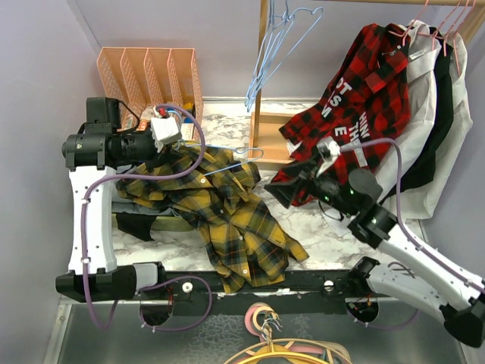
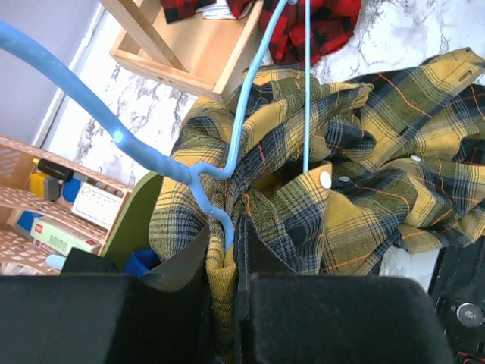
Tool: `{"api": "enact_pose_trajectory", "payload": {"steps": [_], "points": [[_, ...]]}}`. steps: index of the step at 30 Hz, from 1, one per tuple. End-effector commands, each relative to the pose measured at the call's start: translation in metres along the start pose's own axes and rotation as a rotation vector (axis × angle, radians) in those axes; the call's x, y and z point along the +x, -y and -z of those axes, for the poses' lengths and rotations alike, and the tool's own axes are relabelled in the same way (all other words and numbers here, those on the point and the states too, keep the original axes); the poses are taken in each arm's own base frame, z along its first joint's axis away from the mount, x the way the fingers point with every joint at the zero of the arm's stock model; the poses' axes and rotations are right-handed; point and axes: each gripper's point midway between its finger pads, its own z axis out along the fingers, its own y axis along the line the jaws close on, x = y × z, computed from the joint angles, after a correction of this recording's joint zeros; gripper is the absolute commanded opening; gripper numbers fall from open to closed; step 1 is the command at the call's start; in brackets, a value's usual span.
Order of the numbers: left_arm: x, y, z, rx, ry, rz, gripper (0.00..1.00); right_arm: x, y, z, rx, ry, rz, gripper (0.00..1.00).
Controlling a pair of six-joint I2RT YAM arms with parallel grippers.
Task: Place the shirt on the hanger
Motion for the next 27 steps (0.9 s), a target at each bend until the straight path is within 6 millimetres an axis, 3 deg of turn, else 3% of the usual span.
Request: {"api": "enact_pose_trajectory", "payload": {"steps": [1, 4, 7, 12, 16, 21, 27], "points": [[-0.031, 0.02, 0.018, -0.017, 0.063, 0.007, 0.0, 0.031, 0.017, 0.025, 0.063, 0.049, -0.077, 0.99], [-0.042, 0.027, 0.024, -0.024, 0.092, 0.024, 0.0, 0.051, 0.008, 0.025, -0.021, 0.016, -0.074, 0.97], [-0.045, 0.032, 0.028, -0.037, 0.097, 0.026, 0.0, 0.051, -0.001, 0.016, -0.087, -0.002, -0.074, 0.96], [-0.051, 0.035, 0.032, -0.07, 0.119, 0.034, 0.0, 0.059, 0.005, -0.008, -0.112, 0.002, -0.071, 0.94], [-0.056, 0.033, 0.037, -0.103, 0.134, 0.038, 0.0, 0.068, -0.004, -0.027, -0.196, -0.047, -0.116, 0.89], [-0.052, 0.032, 0.041, -0.122, 0.152, 0.059, 0.0, 0.083, -0.008, -0.032, -0.234, -0.067, -0.15, 0.87], [-0.049, 0.037, 0.042, -0.115, 0.141, 0.053, 0.0, 0.075, -0.006, -0.037, -0.207, -0.04, -0.156, 0.81]]}}
